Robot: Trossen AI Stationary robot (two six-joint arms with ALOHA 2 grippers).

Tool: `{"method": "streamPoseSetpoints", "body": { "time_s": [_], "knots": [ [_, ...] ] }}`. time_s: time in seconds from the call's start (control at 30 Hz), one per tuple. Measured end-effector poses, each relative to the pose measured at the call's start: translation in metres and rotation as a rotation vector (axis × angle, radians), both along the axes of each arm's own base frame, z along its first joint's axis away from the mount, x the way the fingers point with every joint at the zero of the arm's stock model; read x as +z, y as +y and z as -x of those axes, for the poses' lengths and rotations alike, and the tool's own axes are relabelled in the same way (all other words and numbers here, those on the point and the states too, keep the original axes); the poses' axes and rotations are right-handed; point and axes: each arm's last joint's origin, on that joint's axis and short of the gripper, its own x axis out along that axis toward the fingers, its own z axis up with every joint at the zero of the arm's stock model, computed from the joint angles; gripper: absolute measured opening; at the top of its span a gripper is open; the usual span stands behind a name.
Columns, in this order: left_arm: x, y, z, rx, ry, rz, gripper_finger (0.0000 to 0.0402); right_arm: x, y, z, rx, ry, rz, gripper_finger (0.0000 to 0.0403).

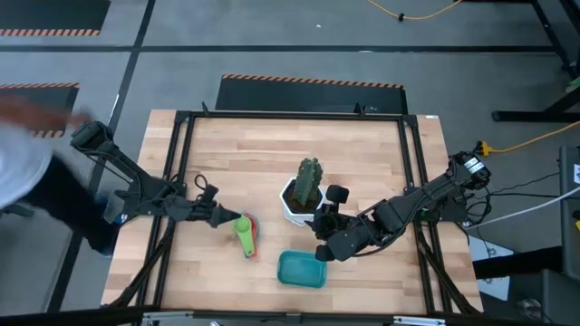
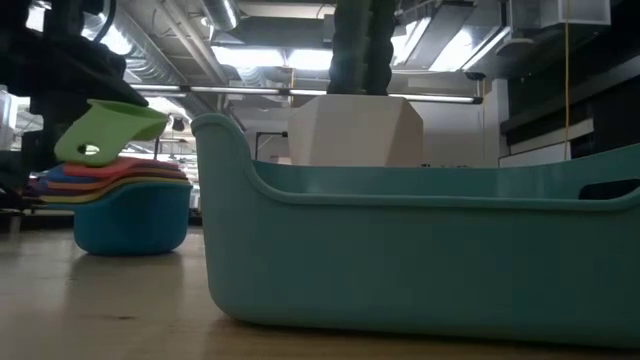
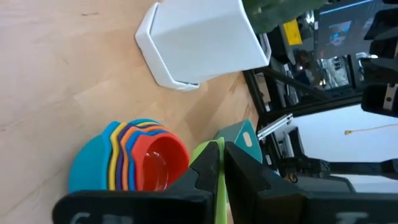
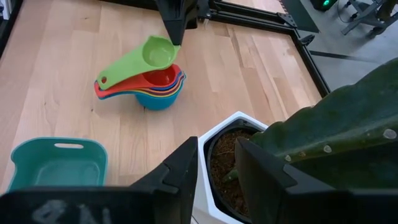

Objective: Nest measuring cups in basket
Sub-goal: Stack the green measuring cup on top of the red measuring cup, then put the nested measuring cups into the green bin

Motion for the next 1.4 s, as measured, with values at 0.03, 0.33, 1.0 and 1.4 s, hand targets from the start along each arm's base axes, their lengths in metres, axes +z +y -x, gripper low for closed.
{"method": "streamPoseSetpoints", "body": {
  "time_s": [0.03,0.33,1.0,1.4],
  "knots": [
    [-0.0001,0.0005,-0.0003,0.003,0.001,-0.002,0.0015,-0.0001,0.0000,-0.0001,0.000,0.000,0.000,0.0113],
    [-0.0021,0.0042,-0.0015,0.017,0.022,-0.014,0.0016,-0.0002,0.0001,-0.0001,0.001,0.000,0.002,0.0113],
    [-0.0074,0.0054,0.0003,0.017,0.074,-0.043,0.0087,-0.0002,0.0001,-0.0001,0.001,0.000,0.001,0.0113],
    [-0.0080,0.0058,0.0005,0.016,0.079,-0.078,0.0115,-0.0002,0.0001,-0.0001,0.000,0.000,0.000,0.0113]
  ]
}}
